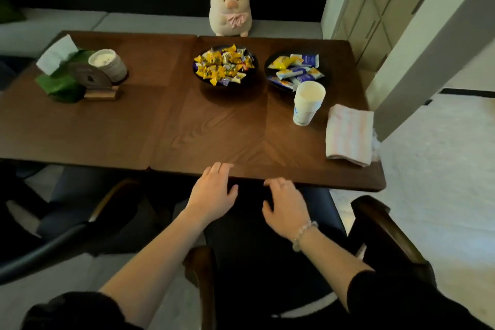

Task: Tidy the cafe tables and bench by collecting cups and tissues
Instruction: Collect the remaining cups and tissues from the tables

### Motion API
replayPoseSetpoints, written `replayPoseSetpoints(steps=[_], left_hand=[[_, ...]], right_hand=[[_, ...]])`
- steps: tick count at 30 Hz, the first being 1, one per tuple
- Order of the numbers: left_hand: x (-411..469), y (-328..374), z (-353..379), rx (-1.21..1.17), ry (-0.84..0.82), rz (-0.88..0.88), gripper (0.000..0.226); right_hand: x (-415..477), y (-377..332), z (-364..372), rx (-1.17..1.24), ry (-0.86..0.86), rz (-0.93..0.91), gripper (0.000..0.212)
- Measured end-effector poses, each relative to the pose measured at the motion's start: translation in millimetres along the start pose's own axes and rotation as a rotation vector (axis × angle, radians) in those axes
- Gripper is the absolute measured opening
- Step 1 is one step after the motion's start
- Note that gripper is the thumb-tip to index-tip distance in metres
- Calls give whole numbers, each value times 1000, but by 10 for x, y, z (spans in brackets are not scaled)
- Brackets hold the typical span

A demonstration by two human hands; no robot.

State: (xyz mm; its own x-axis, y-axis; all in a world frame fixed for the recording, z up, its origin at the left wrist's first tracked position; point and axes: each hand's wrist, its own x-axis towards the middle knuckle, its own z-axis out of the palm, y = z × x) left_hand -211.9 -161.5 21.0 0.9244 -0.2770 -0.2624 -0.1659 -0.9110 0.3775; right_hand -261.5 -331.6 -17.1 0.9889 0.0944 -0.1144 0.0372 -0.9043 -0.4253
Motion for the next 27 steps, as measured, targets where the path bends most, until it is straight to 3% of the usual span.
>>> replayPoseSetpoints(steps=[5,8,16,21,24,27], left_hand=[[-813,-396,643,-93,-196,-365,66],[-1156,-523,972,-198,-301,-572,80],[-1246,-535,1222,-478,-273,-762,113],[-1190,-735,1355,-704,-283,-901,118],[-1146,-816,1424,-718,-302,-912,118],[-1123,-822,1405,-686,-344,-908,120]], right_hand=[[-1030,38,687,-75,-790,33,57],[-1435,-94,1003,-21,-1003,243,60],[-1365,-308,1438,260,-957,669,77],[-1159,-339,1741,446,-1038,861,96],[-1055,-299,1866,580,-1005,913,91],[-996,-296,1904,517,-1035,928,84]])
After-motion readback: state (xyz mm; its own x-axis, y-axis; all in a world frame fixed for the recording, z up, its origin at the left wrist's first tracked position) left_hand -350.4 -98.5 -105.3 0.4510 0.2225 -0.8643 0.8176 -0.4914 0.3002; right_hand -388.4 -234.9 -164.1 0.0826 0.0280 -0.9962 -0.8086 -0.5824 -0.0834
